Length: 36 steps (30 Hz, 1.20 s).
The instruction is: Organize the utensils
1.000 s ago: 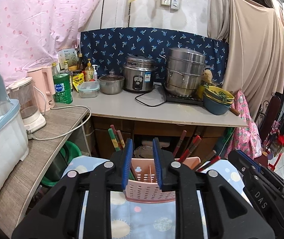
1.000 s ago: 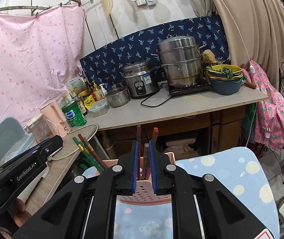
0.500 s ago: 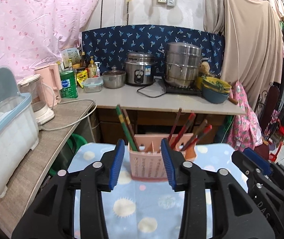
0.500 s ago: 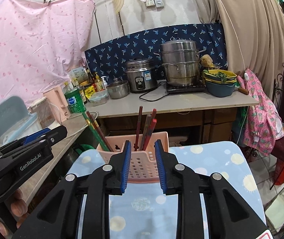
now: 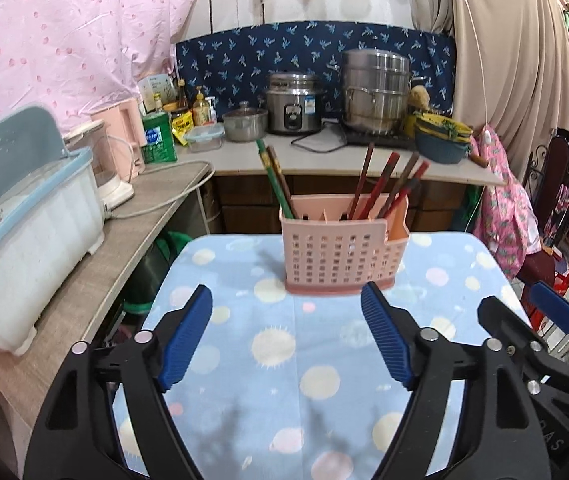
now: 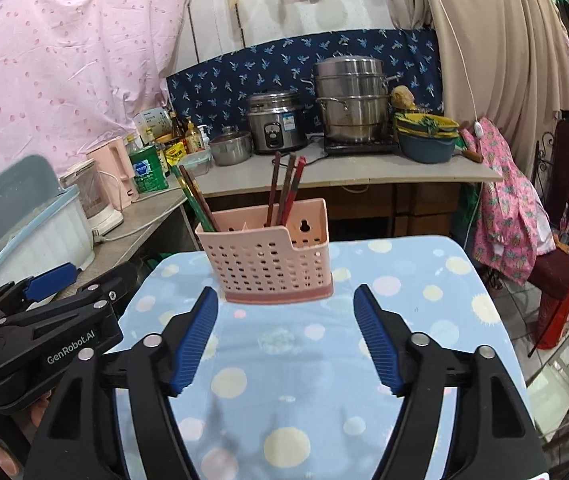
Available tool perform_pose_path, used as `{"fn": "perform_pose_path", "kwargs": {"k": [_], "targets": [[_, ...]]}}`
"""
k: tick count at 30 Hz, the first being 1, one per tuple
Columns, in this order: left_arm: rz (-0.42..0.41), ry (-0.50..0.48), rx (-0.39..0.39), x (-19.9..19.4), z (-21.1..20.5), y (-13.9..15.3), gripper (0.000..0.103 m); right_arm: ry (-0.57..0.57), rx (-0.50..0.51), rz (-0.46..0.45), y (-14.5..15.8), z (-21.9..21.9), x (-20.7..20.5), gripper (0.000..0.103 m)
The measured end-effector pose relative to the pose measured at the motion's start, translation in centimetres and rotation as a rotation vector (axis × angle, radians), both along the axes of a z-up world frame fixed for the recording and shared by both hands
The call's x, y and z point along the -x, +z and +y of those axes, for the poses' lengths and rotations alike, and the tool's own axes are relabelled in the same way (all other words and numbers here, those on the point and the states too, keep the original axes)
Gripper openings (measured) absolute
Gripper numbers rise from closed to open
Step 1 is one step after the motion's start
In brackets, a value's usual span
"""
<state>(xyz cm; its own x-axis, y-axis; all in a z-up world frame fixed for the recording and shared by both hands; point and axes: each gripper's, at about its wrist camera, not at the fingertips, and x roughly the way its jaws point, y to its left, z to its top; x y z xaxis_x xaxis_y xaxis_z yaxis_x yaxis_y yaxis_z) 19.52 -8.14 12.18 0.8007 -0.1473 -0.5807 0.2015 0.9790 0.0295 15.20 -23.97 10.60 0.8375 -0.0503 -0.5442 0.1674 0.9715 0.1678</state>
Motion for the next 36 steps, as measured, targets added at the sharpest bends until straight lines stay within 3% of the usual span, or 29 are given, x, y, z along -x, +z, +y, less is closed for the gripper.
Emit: {"fn": "perform_pose_path", "kwargs": {"k": [8,18,21,36], "targets": [[0.039,0.021,-0.016,0.8,0.1,-1.8,0.088,-0.029,0.032,0.059,-1.9,0.4,0.9,0.08],[0.087,0.036,-0.024,0.8,0.3,-3.6,0.091,-0.066,0.09,0.085,-3.1,0.4,1.3,0.087],[0.095,0.042,-0.018,0.7,0.5,-3.9,0.093,-0.069,0.089,0.088,-3.3,0.2,1.2,0.095],[0.117,0.073,-0.024,-0.8,1.0,-5.1,0.093,-0.055,0.085,0.122,-4.6,0.7,-0.4,0.096]]}}
